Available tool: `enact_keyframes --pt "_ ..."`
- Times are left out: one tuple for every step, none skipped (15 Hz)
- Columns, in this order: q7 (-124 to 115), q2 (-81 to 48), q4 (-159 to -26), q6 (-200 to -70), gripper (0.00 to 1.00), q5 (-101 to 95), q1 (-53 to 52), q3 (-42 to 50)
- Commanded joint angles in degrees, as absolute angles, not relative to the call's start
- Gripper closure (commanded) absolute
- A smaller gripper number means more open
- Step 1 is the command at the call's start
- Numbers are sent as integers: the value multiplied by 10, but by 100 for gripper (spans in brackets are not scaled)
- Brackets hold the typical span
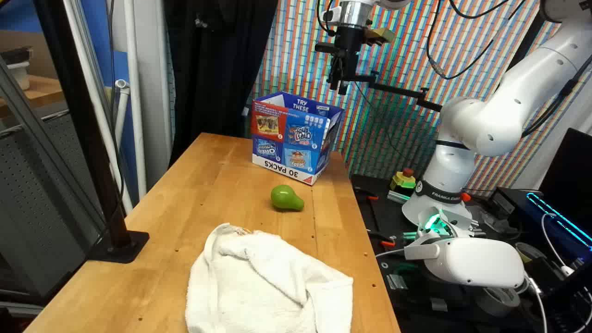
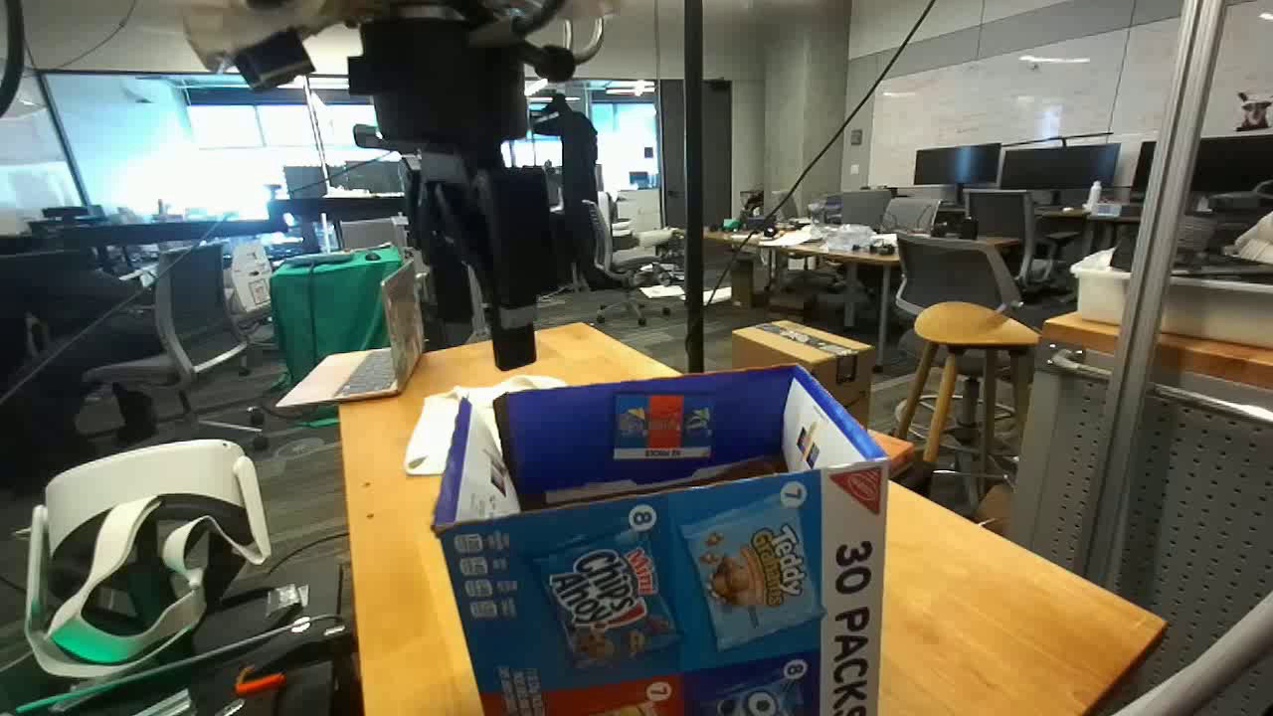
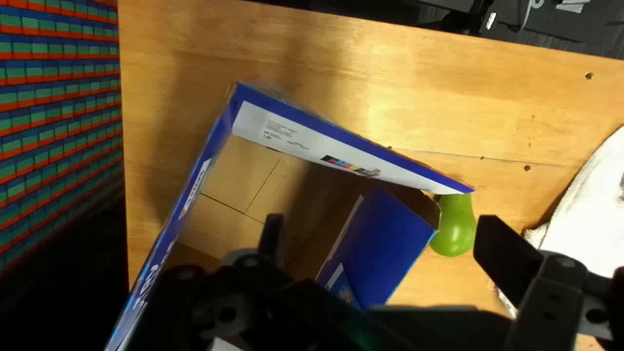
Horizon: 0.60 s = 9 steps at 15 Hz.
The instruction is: Put the green object in the towel then put it in the box
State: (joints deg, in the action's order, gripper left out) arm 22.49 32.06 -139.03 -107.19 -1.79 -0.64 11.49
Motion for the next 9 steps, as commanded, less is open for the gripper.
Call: enact_keyframes --pt "228 320 -1387 -1071 0 -15 0 109" --pt "228 320 -1385 -1071 0 -15 0 109" --pt "228 321 -1383 -1071 0 -15 0 109" --pt "228 321 -1383 -1071 0 -15 0 109" --pt "228 321 -1383 -1071 0 -15 0 109" --pt "228 321 -1383 -1071 0 -15 0 109" --pt "228 321 -1383 -1071 0 -15 0 109" --pt "228 321 -1383 -1071 0 -15 0 109" --pt "228 321 -1383 -1071 0 -15 0 109"
